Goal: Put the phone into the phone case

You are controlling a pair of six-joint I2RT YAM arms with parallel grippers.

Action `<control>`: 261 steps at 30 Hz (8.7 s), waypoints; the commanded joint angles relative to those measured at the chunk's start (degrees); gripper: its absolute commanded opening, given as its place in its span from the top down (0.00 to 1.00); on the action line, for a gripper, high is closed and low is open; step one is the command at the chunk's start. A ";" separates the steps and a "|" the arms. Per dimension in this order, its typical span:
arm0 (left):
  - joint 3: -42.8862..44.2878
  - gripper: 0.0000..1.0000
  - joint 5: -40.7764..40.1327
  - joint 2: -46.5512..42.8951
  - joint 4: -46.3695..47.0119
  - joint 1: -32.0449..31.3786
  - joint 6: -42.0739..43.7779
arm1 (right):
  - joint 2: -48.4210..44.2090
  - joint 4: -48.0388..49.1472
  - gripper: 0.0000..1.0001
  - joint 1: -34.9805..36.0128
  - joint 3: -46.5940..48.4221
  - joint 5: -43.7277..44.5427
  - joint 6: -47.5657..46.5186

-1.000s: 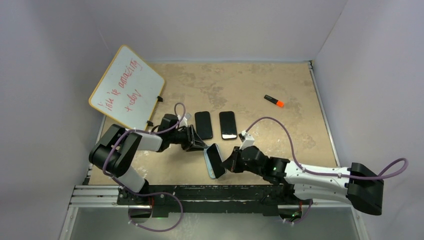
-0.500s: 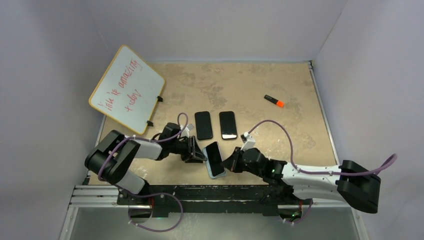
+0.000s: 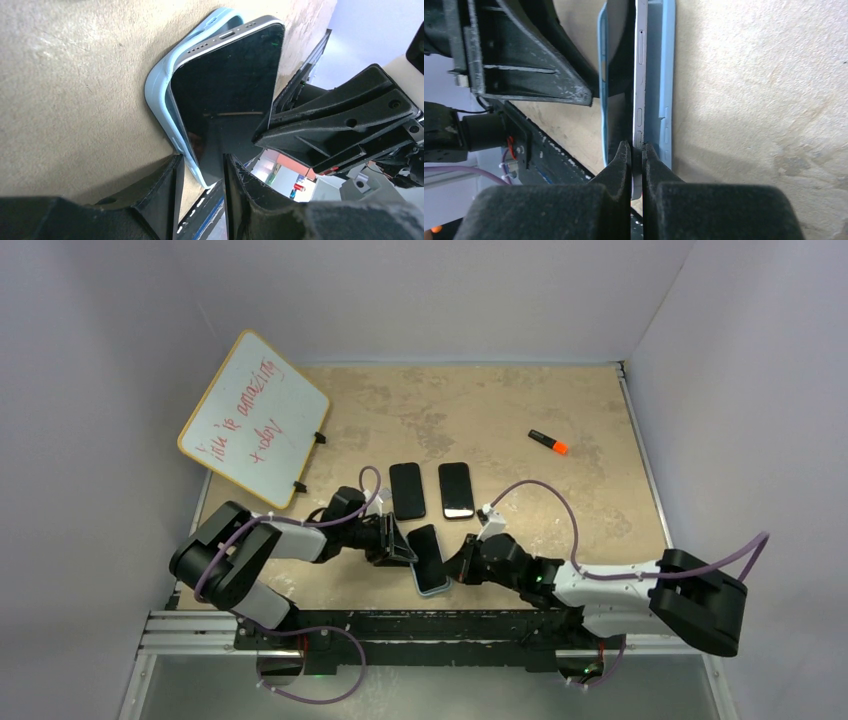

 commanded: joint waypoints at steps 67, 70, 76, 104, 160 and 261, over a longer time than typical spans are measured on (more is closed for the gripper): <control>14.61 0.64 -8.54 0.75 -26.11 2.51 13.79 | 20.57 -4.81 0.97 -13.10 20.97 -17.97 -17.56; 14.14 0.64 -8.52 0.66 -26.16 2.51 13.54 | 22.31 -5.23 0.96 -13.02 20.86 -18.15 -16.59; 16.01 0.64 -12.07 -2.54 -32.14 2.40 14.81 | 22.11 -7.01 0.91 -13.13 19.87 -18.98 -13.67; 4.77 0.60 -7.70 -5.70 -16.49 -1.77 2.67 | 14.90 -2.80 0.19 -11.28 13.07 -17.37 -7.94; 5.42 0.77 -11.46 -10.99 -27.33 -0.18 8.92 | 20.40 8.48 0.44 -8.68 16.87 -26.83 1.96; 3.13 0.38 8.70 -25.60 -2.36 4.48 -5.70 | -17.01 -5.74 1.00 -4.56 10.38 -5.94 -0.75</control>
